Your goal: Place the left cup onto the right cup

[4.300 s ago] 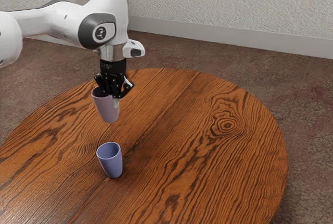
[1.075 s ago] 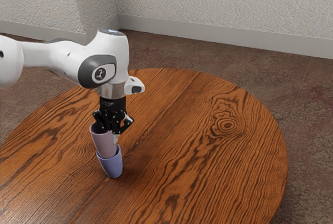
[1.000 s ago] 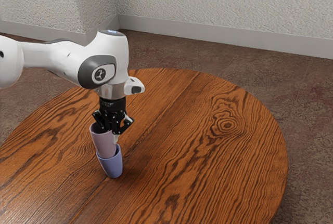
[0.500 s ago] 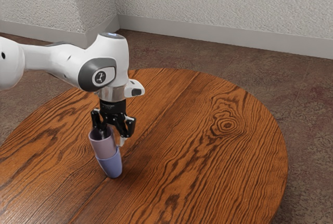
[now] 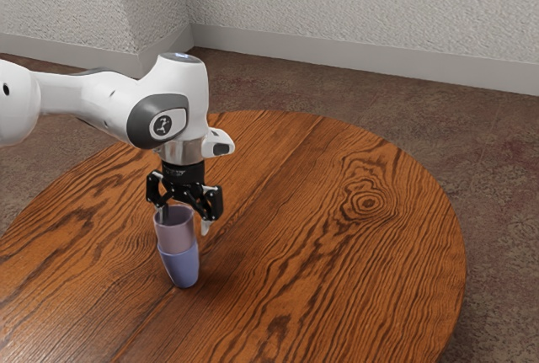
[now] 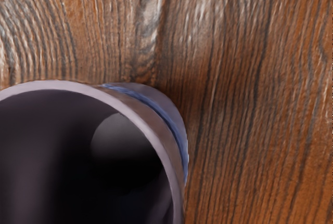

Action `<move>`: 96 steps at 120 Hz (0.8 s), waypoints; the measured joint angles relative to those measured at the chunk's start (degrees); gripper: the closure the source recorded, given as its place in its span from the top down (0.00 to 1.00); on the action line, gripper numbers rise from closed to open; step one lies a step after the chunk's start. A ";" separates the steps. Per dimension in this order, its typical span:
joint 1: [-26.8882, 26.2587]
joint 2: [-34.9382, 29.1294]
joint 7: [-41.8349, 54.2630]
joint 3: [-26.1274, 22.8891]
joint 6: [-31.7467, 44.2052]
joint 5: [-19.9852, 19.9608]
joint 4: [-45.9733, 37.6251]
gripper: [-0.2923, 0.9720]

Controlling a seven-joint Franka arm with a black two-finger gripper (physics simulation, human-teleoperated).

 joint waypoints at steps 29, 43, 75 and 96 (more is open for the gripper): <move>0.22 -0.10 0.36 0.24 -1.30 0.47 4.87 0.76; 0.41 -0.11 0.51 0.28 -3.49 0.85 8.57 0.77; 0.51 -0.02 0.76 0.35 -9.30 1.18 16.13 0.77; 1.96 0.14 1.54 0.35 -13.40 1.22 21.20 0.77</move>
